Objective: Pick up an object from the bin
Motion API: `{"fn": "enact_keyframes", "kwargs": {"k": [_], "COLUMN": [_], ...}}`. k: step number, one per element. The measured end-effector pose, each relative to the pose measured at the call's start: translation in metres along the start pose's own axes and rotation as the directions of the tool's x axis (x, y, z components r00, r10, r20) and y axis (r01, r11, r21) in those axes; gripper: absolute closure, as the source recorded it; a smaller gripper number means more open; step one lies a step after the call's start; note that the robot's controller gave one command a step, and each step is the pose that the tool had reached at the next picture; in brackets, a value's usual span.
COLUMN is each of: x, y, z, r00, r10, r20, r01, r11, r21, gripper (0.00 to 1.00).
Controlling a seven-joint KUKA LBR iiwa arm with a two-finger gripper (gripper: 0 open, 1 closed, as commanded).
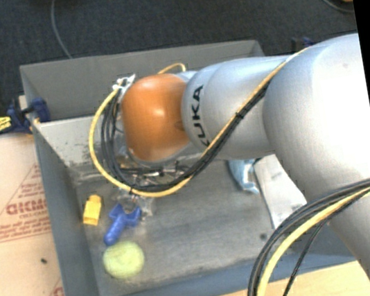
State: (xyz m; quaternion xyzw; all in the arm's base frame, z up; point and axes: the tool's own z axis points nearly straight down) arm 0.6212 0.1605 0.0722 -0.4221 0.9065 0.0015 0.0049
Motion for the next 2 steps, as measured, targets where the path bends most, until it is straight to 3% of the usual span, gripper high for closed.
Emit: {"fn": "enact_keyframes", "kwargs": {"k": [2], "x": [0.0004], "y": [0.0004], "z": [-0.0124], "r00": [1.000], "r10": [0.002], "r20": [0.000], "r01": [-0.002], "r11": [1.000], "r21": [-0.001], "gripper": [1.00]}}
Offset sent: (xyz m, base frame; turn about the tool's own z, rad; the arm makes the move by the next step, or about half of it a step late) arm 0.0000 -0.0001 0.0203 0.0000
